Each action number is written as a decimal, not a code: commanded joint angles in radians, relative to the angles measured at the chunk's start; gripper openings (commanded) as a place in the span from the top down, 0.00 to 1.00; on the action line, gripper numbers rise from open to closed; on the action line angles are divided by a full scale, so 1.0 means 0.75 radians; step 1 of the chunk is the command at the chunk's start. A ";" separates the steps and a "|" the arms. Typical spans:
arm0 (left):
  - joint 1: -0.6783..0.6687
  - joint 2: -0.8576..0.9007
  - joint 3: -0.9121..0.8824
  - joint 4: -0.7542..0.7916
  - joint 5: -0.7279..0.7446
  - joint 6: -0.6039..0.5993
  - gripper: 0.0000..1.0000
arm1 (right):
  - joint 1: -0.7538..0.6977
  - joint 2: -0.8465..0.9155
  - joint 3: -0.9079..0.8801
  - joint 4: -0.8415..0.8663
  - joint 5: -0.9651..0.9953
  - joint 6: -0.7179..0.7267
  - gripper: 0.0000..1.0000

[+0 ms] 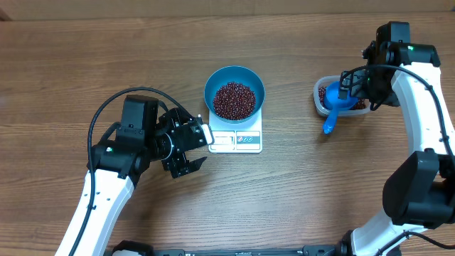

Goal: Scoop item into bowl and weigh 150g on scale

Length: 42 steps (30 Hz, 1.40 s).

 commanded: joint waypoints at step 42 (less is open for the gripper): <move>-0.009 0.008 -0.007 -0.068 -0.117 -0.013 0.01 | -0.001 -0.023 -0.005 0.005 0.008 -0.006 0.00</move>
